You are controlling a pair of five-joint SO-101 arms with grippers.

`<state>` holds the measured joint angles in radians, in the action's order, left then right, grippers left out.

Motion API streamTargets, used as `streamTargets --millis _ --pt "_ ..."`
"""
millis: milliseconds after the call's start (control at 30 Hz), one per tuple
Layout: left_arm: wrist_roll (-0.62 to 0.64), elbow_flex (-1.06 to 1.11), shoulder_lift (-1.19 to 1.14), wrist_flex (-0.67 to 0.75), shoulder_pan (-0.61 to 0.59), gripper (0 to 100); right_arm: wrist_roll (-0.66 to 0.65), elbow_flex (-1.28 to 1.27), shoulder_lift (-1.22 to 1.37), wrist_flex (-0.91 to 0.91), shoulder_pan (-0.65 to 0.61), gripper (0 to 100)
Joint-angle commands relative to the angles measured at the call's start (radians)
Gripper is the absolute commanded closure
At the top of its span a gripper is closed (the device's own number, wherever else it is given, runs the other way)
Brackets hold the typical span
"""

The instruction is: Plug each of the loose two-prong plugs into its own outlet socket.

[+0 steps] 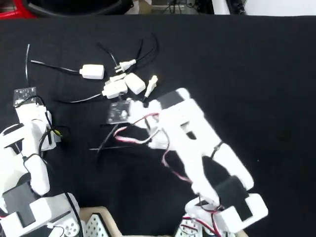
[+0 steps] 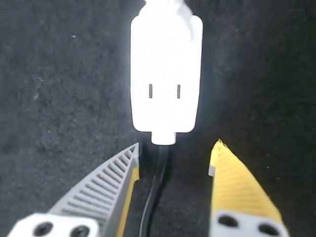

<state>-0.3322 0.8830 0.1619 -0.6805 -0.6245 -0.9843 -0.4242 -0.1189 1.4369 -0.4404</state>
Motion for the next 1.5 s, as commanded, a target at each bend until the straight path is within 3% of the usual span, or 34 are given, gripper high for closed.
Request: streamTargets --millis 0,167,333,567,767,1067,1400,1467 --pt "0.008 0.008 0.006 0.009 0.002 78 -0.072 0.035 0.008 0.009 0.106 98.7" --pt "0.008 0.008 0.006 0.009 0.002 78 -0.16 0.028 0.11 -0.101 0.167 96.9" --pt "0.008 0.008 0.005 0.009 0.002 78 -0.084 0.022 0.177 -0.265 0.17 81.2" --pt "0.008 0.008 0.005 0.009 0.002 78 -0.087 -0.062 0.021 -0.244 0.17 81.1" --pt "0.008 0.01 0.005 0.009 0.002 78 -0.178 -0.217 -0.114 -0.302 0.169 85.2" --pt "0.008 0.021 0.006 0.029 0.004 78 -0.178 -0.14 0.131 -0.451 0.192 87.4" --pt "0.008 0.021 0.006 0.031 0.013 78 -0.186 -0.062 0.285 -0.451 0.192 87.8" --pt "0.008 0.021 0.006 0.031 0.013 78 -0.186 -0.062 0.285 -0.45 0.189 92.4"
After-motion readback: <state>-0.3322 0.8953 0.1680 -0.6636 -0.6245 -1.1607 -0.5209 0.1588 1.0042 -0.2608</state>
